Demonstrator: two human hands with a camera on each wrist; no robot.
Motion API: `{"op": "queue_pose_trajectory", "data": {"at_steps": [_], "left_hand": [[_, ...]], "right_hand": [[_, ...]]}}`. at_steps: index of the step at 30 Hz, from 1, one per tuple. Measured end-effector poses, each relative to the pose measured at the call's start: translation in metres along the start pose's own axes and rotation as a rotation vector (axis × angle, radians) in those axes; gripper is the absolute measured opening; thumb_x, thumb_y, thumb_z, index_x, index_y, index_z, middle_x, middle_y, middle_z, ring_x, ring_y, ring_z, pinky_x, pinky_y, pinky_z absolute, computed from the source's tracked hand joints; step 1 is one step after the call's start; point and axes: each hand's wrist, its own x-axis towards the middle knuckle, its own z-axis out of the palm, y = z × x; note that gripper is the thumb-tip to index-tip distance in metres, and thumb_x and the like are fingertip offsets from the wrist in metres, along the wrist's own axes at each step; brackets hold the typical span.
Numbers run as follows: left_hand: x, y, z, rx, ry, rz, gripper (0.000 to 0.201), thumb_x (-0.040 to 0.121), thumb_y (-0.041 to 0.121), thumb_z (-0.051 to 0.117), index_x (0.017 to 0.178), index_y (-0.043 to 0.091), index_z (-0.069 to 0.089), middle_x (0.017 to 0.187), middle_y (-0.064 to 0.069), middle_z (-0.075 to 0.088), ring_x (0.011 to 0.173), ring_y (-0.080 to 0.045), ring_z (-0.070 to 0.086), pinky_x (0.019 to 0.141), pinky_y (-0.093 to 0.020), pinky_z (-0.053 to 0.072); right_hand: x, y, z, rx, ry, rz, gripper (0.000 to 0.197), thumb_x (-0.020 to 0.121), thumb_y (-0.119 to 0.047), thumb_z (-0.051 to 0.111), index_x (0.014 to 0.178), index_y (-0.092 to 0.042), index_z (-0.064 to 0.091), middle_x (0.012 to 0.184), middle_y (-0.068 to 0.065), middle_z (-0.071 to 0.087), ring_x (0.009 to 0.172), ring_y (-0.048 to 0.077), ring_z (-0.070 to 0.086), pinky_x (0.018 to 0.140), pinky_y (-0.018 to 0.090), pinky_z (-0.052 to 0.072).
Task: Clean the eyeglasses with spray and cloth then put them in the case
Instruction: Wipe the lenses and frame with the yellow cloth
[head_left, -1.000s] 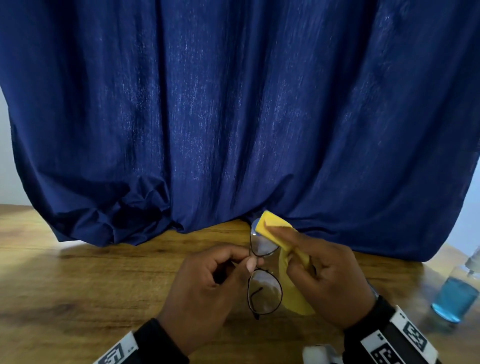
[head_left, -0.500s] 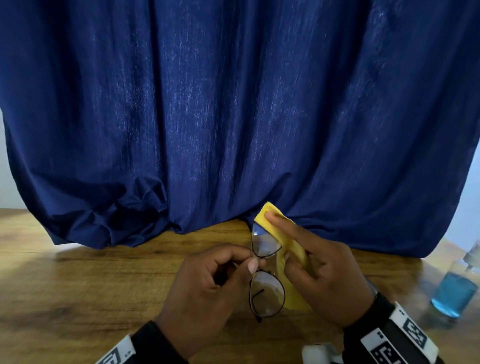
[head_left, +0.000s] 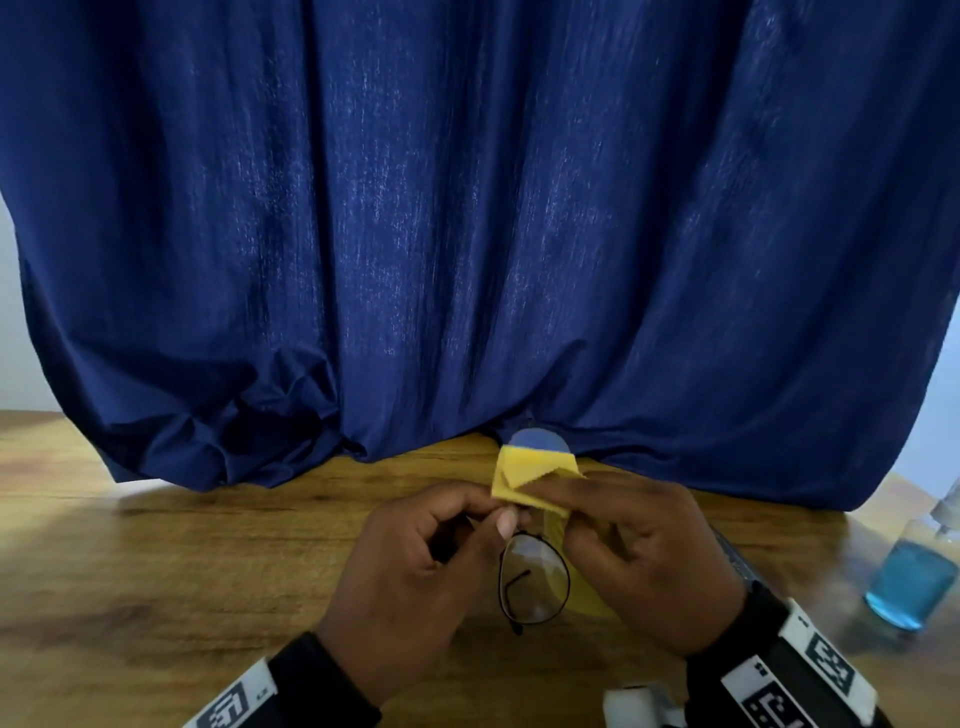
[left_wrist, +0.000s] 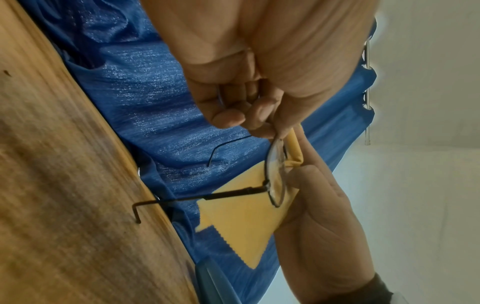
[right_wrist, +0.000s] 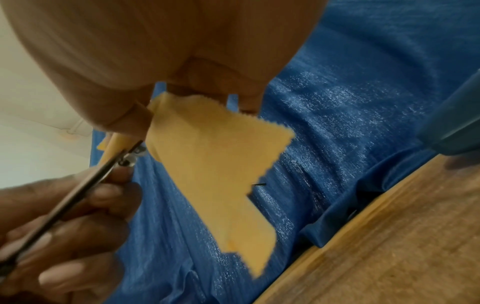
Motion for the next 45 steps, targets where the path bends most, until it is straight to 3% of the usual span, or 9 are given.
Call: {"op": "queue_pose_trajectory", "data": {"at_steps": [5,10,14,17,24,28,36,41,45], "left_hand": [[0.001,0.000,-0.001,0.009,-0.006,0.008,0.012,0.089,0.026,0.067,0.088,0.026,0.079,0.069,0.013,0.073,0.052,-0.004,0.055,0.050,-0.013,0.040],[0.000,0.002,0.003,-0.014,-0.022,0.016,0.013,0.091,0.022,0.067,0.092,0.021,0.080,0.071,0.021,0.074,0.053,0.003,0.054,0.051,-0.008,0.039],[0.000,0.000,0.001,0.032,-0.013,0.013,0.012,0.091,0.025,0.068,0.090,0.027,0.079,0.068,0.012,0.072,0.053,0.001,0.051,0.050,-0.012,0.038],[0.001,-0.003,0.001,0.054,-0.012,-0.003,0.011,0.092,0.020,0.069,0.086,0.024,0.078,0.065,0.015,0.068,0.053,0.002,0.052,0.050,-0.010,0.038],[0.000,-0.003,0.002,-0.005,-0.029,0.001,0.013,0.091,0.027,0.066,0.094,0.024,0.079,0.084,0.014,0.079,0.069,-0.027,0.068,0.059,-0.030,0.053],[0.000,-0.003,0.001,0.013,-0.019,0.019,0.014,0.089,0.033,0.066,0.094,0.030,0.079,0.078,0.002,0.077,0.065,-0.026,0.065,0.055,-0.030,0.050],[0.001,-0.007,0.002,0.011,-0.035,0.008,0.016,0.090,0.030,0.065,0.096,0.024,0.078,0.091,0.016,0.079,0.077,-0.028,0.070,0.069,-0.038,0.058],[0.001,-0.009,0.001,0.022,-0.031,-0.001,0.016,0.090,0.034,0.065,0.096,0.029,0.078,0.085,0.005,0.078,0.073,-0.028,0.068,0.066,-0.044,0.055],[0.001,-0.009,0.001,0.022,-0.015,-0.008,0.015,0.089,0.036,0.065,0.094,0.031,0.078,0.079,0.005,0.077,0.066,-0.030,0.063,0.057,-0.040,0.051]], "right_hand": [[0.000,-0.001,-0.005,0.026,0.092,-0.007,0.036,0.082,-0.016,0.056,0.106,-0.033,0.077,0.068,-0.016,0.065,0.058,0.002,0.055,0.056,0.012,0.041],[-0.002,0.002,0.001,0.041,0.051,0.040,0.051,0.085,-0.013,0.058,0.132,-0.034,0.062,0.053,-0.013,0.046,0.046,0.000,0.041,0.050,0.008,0.034],[-0.001,0.000,0.001,0.091,0.068,0.009,0.040,0.082,-0.016,0.056,0.111,-0.038,0.073,0.077,-0.009,0.072,0.061,0.007,0.062,0.054,0.023,0.050],[0.000,0.000,-0.002,0.073,0.117,-0.002,0.032,0.081,-0.016,0.055,0.098,-0.032,0.077,0.071,-0.009,0.070,0.056,0.005,0.057,0.052,0.015,0.043],[0.000,0.000,0.001,0.023,0.071,0.032,0.053,0.085,-0.006,0.060,0.132,-0.030,0.063,0.050,-0.010,0.042,0.044,0.000,0.038,0.051,0.004,0.031],[0.000,-0.002,0.000,0.061,0.071,-0.001,0.038,0.082,-0.014,0.056,0.111,-0.029,0.075,0.074,-0.016,0.070,0.056,0.002,0.057,0.057,0.010,0.042],[-0.001,-0.003,0.003,0.059,0.061,0.036,0.049,0.086,-0.015,0.055,0.133,-0.028,0.063,0.050,-0.014,0.041,0.044,0.001,0.037,0.050,0.006,0.031],[0.000,0.000,0.004,0.083,0.067,0.035,0.038,0.082,-0.016,0.055,0.111,-0.029,0.076,0.075,-0.016,0.070,0.056,0.006,0.059,0.053,0.019,0.047],[0.001,0.000,0.001,0.039,0.127,0.023,0.037,0.080,-0.011,0.056,0.107,-0.028,0.076,0.064,-0.028,0.056,0.050,-0.004,0.048,0.054,0.004,0.034]]}}
